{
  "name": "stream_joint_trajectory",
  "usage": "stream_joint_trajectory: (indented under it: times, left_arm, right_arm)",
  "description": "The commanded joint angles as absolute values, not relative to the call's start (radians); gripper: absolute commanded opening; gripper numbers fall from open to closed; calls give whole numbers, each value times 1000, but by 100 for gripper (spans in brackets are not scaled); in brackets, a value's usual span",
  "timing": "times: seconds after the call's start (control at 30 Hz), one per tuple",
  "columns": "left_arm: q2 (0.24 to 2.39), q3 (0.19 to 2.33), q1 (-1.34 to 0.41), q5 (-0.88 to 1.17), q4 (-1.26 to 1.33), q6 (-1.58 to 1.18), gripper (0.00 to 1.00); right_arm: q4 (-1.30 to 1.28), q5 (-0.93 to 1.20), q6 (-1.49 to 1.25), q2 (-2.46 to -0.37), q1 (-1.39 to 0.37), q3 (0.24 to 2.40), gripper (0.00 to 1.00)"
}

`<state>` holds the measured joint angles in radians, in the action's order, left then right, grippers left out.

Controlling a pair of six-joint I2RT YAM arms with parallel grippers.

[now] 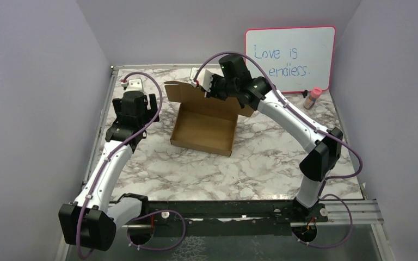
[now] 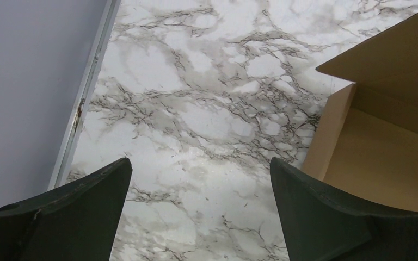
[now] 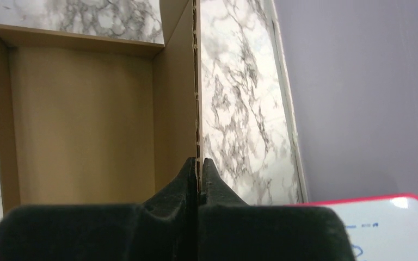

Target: Fold the paper box

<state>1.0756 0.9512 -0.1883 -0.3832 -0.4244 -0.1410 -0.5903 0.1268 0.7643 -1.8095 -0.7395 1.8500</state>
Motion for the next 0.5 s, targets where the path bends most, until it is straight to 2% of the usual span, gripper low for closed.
stream_joint_trajectory:
  times: [0.0,0.2,0.47]
  left_arm:
    - [1023,934,-161,-287,-375,-94,98]
    - [957,914,-137,-150,-323,-43,98]
    - [929,877,-135,13,-233,54,98]
  right_arm:
    - [-645,333,900,-1829,-734,1909,1]
    - [-658,374,956,-1860,-732,1932,1]
    - [-554,338,946,-1821,-732,1870,15]
